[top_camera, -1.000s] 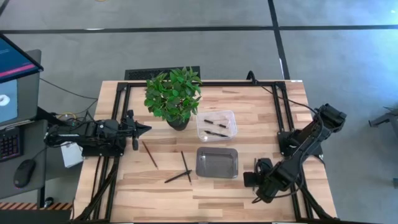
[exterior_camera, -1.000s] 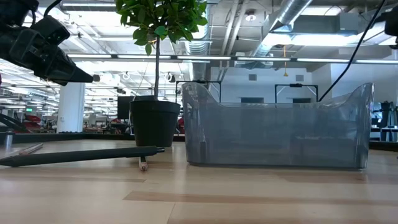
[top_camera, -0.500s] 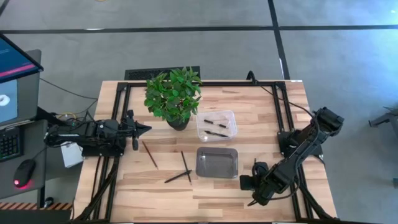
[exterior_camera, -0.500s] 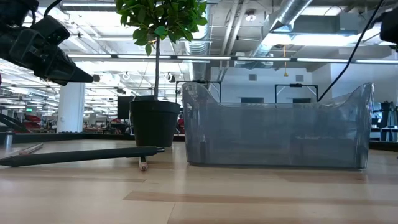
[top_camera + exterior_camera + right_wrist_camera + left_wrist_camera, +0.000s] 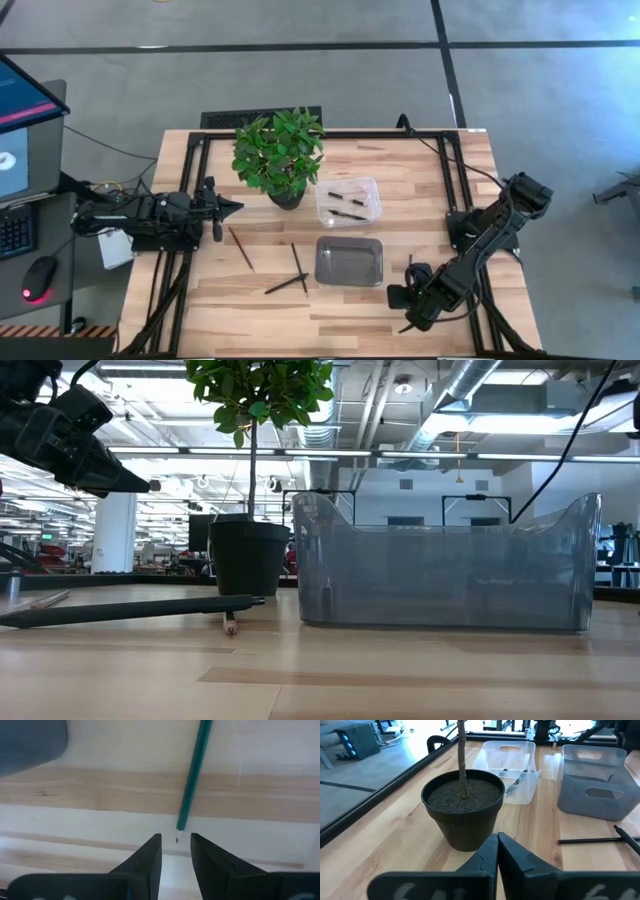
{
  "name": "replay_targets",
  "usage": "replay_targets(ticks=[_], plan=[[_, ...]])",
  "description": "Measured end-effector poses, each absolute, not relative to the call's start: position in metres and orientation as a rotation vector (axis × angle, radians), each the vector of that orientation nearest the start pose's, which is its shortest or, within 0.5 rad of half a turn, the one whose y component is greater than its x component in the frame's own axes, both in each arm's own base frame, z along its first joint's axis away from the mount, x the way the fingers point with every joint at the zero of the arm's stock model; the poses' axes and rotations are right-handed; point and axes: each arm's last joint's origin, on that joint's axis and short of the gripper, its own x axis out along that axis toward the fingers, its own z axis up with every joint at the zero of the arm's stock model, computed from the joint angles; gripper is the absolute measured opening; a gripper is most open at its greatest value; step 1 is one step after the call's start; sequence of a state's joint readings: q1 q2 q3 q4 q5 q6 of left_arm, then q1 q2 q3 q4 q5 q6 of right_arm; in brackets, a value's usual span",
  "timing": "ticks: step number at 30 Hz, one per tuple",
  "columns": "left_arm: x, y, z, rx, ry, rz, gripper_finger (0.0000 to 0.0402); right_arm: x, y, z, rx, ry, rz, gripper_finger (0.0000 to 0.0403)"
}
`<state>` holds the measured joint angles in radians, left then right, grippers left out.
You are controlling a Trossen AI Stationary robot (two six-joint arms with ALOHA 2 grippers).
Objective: Sort pens & pencils
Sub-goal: Put the green pencil into the black bin
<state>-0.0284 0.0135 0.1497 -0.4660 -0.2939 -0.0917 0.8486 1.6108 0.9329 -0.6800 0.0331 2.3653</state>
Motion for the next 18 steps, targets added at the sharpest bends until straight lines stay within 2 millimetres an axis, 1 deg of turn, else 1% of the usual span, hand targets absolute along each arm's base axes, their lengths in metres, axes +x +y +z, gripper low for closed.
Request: replay_targets(ticks=[5, 7, 12, 18], plan=[[0.081, 0.006, 0.169, -0.037, 0.314, 0.278, 0.0, 0.187, 0.213, 0.157, 1.337, 1.251, -0.998, 0.0123], [0.081, 0.006, 0.169, -0.037, 0.314, 0.278, 0.0, 0.191, 0.217, 0.153, 1.357, 1.253, -0.974, 0.0123], [0.081, 0.006, 0.169, -0.034, 0.313, 0.277, 0.0, 0.193, 0.219, 0.146, 1.349, 1.253, -0.982, 0.0123], [0.081, 0.006, 0.169, -0.033, 0.313, 0.277, 0.0, 0.19, 0.217, 0.145, 1.324, 1.257, -1.012, 0.0123]])
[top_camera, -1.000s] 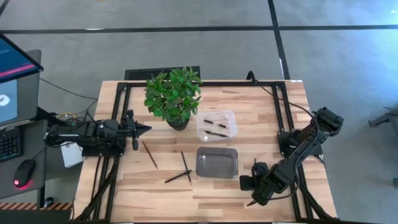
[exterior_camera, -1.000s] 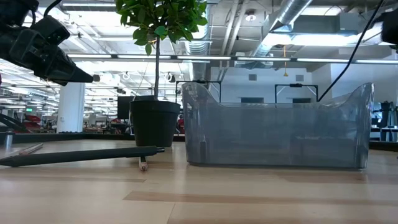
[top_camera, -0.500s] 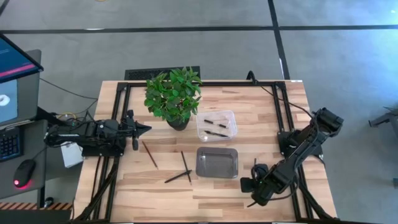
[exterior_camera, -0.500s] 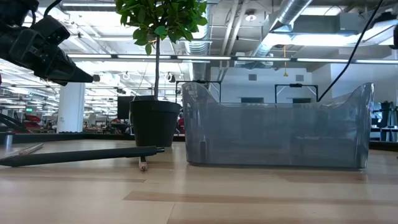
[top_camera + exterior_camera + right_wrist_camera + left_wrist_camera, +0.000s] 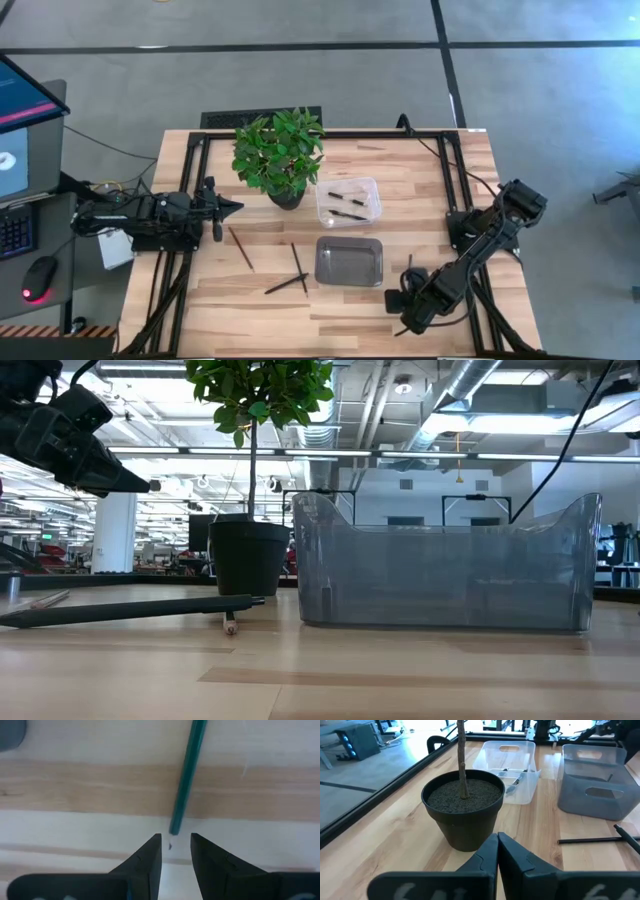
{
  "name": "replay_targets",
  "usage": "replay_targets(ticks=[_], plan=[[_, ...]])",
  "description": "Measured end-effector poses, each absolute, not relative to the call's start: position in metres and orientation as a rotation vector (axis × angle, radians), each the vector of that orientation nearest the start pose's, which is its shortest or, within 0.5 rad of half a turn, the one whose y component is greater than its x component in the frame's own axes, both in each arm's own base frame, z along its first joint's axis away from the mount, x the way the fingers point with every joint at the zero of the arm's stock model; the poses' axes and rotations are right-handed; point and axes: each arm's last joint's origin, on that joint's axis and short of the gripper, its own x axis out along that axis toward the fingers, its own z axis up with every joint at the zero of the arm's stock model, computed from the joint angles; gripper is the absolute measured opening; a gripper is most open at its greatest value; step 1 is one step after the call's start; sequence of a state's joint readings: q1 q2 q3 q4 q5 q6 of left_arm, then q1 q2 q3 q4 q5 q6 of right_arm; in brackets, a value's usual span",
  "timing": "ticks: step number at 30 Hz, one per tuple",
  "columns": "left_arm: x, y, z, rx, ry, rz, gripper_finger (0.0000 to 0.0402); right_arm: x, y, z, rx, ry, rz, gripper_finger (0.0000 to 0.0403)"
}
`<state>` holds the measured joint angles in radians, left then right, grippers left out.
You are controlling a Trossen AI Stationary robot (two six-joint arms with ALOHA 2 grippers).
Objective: Sort pens & pencils
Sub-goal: Put the green pencil into the black bin
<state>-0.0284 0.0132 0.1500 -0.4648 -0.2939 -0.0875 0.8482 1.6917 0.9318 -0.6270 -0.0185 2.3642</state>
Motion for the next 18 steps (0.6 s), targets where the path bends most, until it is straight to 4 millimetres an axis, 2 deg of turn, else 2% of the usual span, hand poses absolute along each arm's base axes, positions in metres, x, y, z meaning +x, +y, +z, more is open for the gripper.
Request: replay_targets(ticks=[18], plan=[[0.0811, 0.0061, 0.169, -0.033, 0.314, 0.277, 0.0, 0.1957, 0.2089, 0.145, 1.326, 1.251, -1.05, 0.0123]])
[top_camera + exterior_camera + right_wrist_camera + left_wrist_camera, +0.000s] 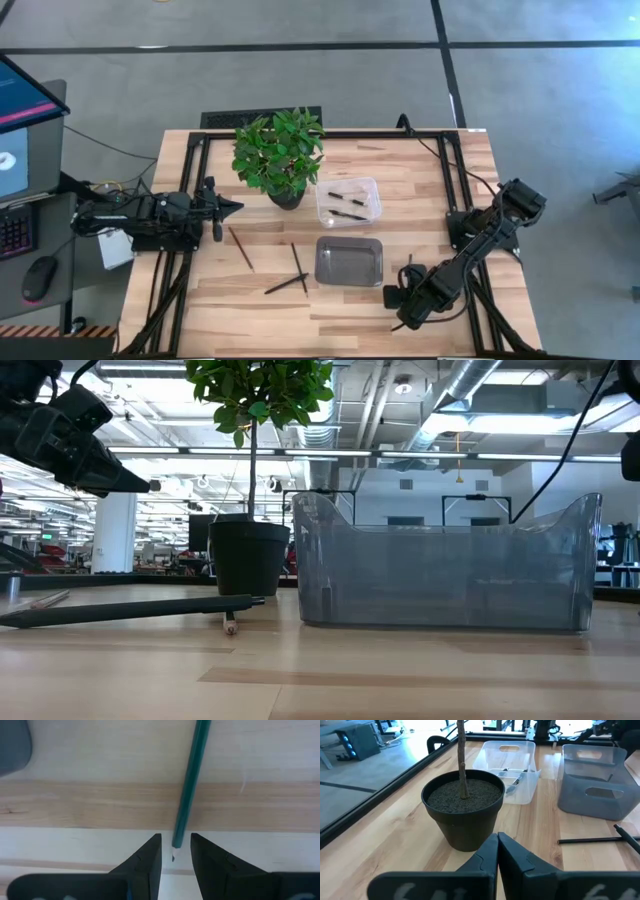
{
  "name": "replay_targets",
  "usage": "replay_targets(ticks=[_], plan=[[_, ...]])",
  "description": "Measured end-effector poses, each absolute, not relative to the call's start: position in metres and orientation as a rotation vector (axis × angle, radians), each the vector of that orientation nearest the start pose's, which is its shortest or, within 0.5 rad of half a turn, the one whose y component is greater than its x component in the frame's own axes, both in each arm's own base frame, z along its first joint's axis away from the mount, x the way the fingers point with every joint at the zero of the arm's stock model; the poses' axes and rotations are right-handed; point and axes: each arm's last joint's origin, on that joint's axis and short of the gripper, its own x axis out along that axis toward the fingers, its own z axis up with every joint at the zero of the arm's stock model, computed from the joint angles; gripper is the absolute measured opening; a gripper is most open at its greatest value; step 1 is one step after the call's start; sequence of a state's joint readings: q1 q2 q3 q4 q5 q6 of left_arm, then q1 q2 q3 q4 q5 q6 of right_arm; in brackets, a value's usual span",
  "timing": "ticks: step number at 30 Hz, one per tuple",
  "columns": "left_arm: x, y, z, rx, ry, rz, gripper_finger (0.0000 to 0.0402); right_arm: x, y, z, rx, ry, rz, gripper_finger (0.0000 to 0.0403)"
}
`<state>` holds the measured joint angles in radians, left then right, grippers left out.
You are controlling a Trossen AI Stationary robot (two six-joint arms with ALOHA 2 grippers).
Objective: Sort pens & pencils
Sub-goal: Put the green pencil into the black bin
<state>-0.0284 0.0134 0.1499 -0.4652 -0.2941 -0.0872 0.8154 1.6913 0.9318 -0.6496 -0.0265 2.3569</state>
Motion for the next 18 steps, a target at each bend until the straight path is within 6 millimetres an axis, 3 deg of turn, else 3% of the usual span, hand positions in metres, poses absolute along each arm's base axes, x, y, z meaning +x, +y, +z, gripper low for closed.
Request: replay_targets(ticks=[11, 18], plan=[[0.081, 0.006, 0.169, -0.033, 0.314, 0.277, 0.0, 0.196, 0.209, 0.145, 1.335, 1.289, -1.055, 0.0123], [0.081, 0.006, 0.169, -0.033, 0.314, 0.277, 0.0, 0.201, 0.214, 0.128, 1.317, 1.314, -1.073, 0.0123]])
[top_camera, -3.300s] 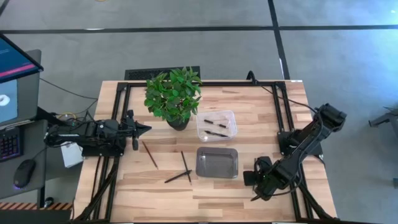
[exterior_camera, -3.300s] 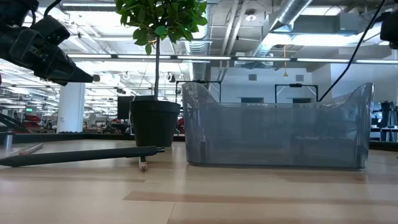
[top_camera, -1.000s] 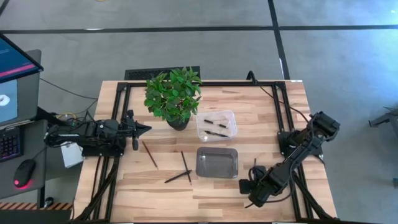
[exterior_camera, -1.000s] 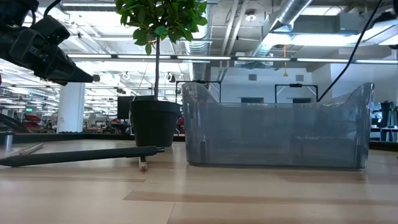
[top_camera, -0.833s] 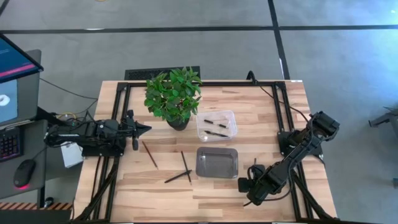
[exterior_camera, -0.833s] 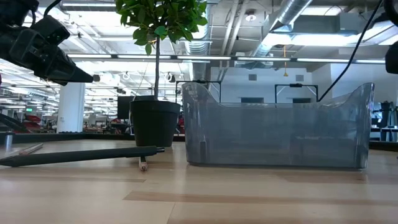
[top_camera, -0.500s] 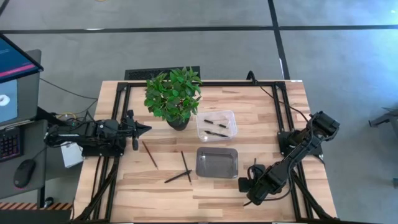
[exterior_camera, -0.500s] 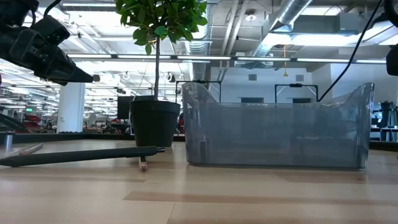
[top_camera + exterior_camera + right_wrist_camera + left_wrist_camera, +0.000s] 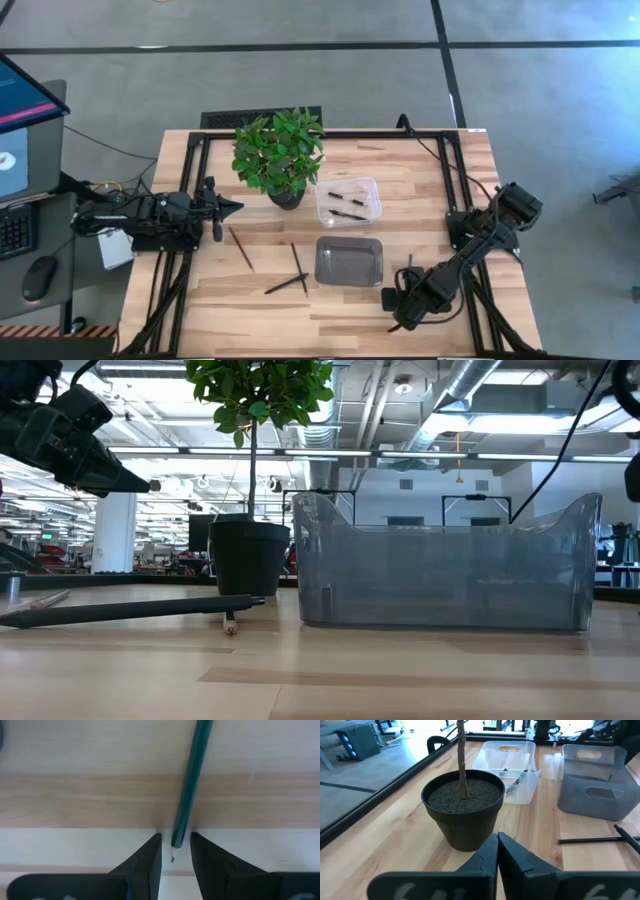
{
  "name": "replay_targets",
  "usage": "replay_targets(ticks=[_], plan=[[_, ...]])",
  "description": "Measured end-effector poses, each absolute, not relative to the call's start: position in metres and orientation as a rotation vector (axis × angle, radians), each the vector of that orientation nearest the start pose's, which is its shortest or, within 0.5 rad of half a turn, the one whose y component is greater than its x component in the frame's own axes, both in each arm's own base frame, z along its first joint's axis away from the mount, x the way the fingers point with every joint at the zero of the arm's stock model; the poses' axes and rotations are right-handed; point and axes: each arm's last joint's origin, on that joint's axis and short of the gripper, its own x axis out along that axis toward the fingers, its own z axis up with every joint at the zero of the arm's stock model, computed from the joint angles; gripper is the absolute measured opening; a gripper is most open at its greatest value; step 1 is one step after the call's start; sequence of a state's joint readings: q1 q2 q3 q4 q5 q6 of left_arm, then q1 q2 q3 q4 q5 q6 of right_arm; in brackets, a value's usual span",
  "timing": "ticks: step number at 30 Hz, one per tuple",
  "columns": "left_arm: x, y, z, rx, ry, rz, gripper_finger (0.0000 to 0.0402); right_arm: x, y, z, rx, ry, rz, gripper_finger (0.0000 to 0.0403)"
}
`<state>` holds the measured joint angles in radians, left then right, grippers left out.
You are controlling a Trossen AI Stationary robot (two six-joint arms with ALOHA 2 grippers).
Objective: Sort pens & pencils
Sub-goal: Put the green pencil into the black bin
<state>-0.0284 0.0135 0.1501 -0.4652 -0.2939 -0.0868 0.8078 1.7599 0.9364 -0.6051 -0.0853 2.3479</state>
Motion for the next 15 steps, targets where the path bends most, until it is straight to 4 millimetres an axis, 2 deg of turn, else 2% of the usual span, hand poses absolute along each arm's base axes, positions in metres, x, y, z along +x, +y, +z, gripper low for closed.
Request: replay_targets(ticks=[7, 15], plan=[[0.0811, 0.0061, 0.169, -0.033, 0.314, 0.277, 0.0, 0.2036, 0.2111, 0.1239, 1.311, 1.317, -1.117, 0.012], [0.0811, 0.0061, 0.169, -0.033, 0.314, 0.277, 0.0, 0.2067, 0.2083, 0.123, 1.35, 1.335, -1.154, 0.0093]])
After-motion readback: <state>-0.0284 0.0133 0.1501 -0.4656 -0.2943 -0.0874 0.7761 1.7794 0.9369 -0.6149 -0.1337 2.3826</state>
